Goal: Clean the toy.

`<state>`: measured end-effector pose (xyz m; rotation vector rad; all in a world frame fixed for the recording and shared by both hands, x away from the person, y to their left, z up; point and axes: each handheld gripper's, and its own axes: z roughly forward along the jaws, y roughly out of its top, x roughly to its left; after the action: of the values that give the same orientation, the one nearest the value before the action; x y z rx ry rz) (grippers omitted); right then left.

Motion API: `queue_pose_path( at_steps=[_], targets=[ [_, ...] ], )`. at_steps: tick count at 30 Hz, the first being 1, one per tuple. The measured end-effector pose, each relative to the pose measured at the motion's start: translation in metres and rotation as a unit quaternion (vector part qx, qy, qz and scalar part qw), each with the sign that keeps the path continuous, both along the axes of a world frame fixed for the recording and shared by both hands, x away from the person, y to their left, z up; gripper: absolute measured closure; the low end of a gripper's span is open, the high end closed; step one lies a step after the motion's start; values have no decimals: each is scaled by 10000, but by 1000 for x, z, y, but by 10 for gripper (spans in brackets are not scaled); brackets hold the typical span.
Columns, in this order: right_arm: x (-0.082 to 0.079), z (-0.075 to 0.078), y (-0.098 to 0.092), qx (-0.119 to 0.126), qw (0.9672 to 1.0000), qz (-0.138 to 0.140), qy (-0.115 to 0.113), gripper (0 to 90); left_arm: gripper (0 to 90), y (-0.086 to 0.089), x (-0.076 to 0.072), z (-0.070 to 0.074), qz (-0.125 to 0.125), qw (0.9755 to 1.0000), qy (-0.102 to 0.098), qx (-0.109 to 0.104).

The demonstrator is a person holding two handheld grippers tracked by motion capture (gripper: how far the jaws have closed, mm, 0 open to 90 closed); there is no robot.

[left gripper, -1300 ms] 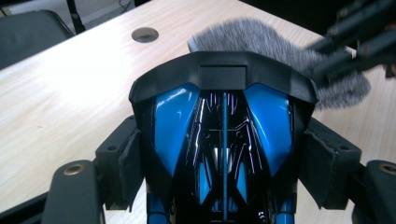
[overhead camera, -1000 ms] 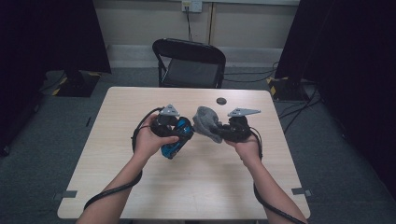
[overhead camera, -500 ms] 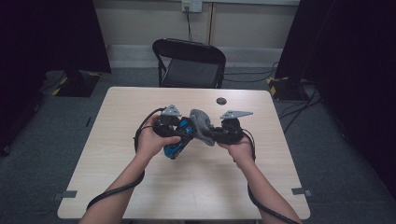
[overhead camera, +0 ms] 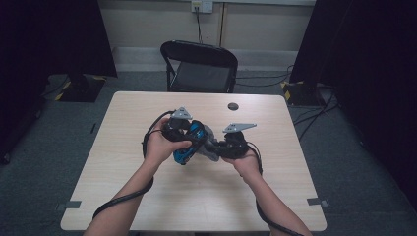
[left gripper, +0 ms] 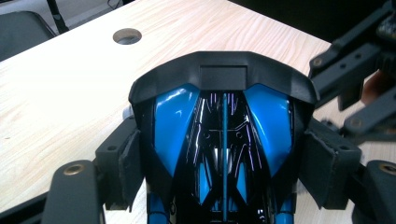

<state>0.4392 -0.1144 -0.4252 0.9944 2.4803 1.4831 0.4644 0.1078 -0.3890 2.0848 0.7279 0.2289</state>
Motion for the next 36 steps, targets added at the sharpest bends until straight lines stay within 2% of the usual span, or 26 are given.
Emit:
queue_pose_path(
  at_steps=[23,36],
  targets=[
    [-12,-15,20,-87,9995,294,83,770,255,0,3,4,44,10000,-38,-18],
    [-15,-20,26,-98,9992,360,112,770,255,0,5,5,72,10000,-22,-27]
  ],
)
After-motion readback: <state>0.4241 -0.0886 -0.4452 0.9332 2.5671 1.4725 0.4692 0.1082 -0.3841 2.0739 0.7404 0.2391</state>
